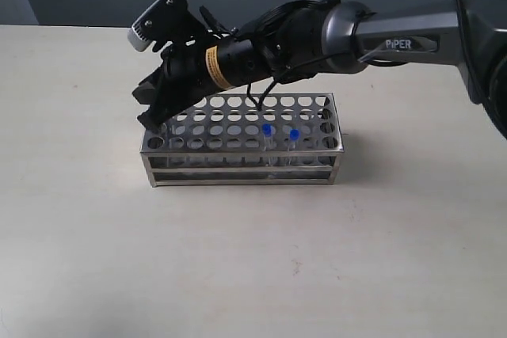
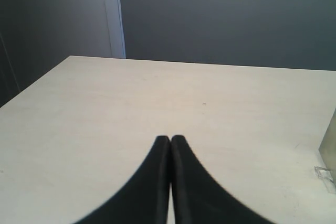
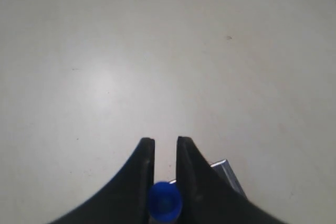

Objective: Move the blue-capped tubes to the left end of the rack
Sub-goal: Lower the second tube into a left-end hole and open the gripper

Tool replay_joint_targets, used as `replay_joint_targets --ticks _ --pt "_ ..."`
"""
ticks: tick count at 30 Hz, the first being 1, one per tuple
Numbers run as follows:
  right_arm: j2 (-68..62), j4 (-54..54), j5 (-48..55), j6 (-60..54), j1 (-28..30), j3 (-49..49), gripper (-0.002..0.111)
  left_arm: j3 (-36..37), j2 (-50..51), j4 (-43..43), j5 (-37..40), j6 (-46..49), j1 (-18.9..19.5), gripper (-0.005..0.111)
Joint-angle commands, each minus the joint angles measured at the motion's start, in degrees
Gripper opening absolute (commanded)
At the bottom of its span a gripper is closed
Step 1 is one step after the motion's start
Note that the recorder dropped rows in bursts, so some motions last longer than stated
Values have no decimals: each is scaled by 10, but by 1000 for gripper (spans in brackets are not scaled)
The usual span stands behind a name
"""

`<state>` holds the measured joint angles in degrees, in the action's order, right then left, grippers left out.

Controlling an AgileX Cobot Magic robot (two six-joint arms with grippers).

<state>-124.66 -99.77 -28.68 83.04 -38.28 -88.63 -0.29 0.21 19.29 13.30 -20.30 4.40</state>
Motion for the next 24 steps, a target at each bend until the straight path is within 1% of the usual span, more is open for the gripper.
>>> replay_joint_targets --ticks 1,5,7,8,10,16,20,24 --pt "-8 -2 -51 9 -12 3 -1 2 -2 -2 0 -2 -4 0" --pt "-8 -2 -60 0 -12 3 0 2 -2 -2 0 -2 -4 0" --pt "-8 -2 -70 0 -12 3 5 2 -2 -2 0 -2 -4 0" --pt "-8 -2 -72 0 -12 3 17 2 -2 -2 0 -2 -4 0" --pt "-8 -2 -72 -2 -12 3 30 2 -2 -2 0 -2 -4 0" --pt "12 -2 -78 -2 -10 -1 31 2 -2 -2 0 -2 -4 0" --pt "44 -2 -34 -2 -10 -1 31 2 -2 -2 0 -1 -4 0" --pt "51 -2 -27 -2 -10 -1 31 2 -2 -2 0 -1 -4 0"
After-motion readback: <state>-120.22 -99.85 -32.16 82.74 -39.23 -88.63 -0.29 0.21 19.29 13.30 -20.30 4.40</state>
